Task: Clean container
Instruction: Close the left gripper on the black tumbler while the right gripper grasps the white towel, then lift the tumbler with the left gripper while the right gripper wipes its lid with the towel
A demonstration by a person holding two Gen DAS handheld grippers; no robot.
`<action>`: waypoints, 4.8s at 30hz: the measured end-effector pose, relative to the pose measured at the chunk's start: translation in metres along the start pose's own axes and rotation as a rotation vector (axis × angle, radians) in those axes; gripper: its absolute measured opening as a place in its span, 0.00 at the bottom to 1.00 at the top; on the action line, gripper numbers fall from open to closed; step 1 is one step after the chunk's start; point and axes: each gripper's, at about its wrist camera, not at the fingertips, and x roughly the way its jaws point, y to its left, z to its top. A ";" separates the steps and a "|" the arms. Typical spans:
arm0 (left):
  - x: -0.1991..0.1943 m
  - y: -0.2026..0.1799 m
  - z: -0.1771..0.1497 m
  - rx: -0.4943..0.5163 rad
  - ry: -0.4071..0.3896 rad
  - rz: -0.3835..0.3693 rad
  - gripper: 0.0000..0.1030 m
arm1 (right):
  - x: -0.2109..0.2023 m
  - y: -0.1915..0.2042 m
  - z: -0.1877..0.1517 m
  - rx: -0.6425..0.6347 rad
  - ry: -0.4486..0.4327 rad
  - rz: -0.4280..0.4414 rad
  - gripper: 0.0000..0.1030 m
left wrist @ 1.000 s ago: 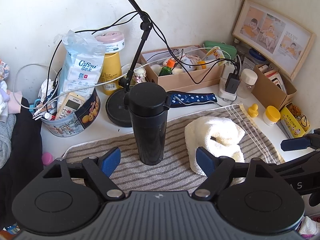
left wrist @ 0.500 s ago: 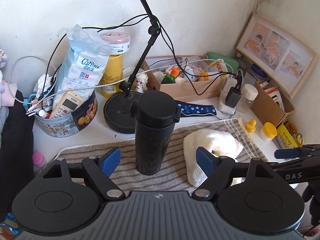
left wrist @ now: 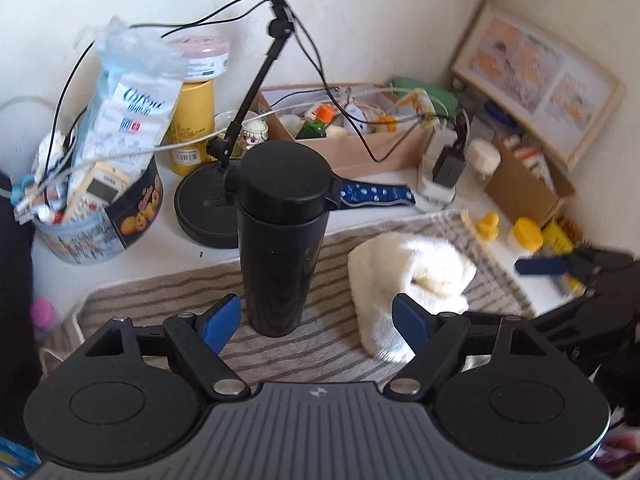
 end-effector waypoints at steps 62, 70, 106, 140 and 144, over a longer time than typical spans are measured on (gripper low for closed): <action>0.057 -0.004 -0.038 0.115 -0.161 0.029 0.62 | 0.011 -0.034 0.016 0.066 -0.182 0.332 0.14; 0.060 -0.002 -0.029 0.097 -0.192 0.024 0.62 | -0.028 -0.006 0.049 -0.046 -0.259 0.397 0.14; 0.049 0.003 -0.030 0.063 -0.264 0.008 0.62 | 0.019 0.098 0.116 -0.329 -0.189 0.488 0.12; 0.047 -0.001 -0.030 0.066 -0.253 0.020 0.62 | 0.004 0.102 0.105 -0.379 -0.215 0.406 0.12; 0.048 -0.002 -0.029 0.069 -0.251 0.018 0.62 | 0.002 0.086 0.104 -0.352 -0.224 0.363 0.12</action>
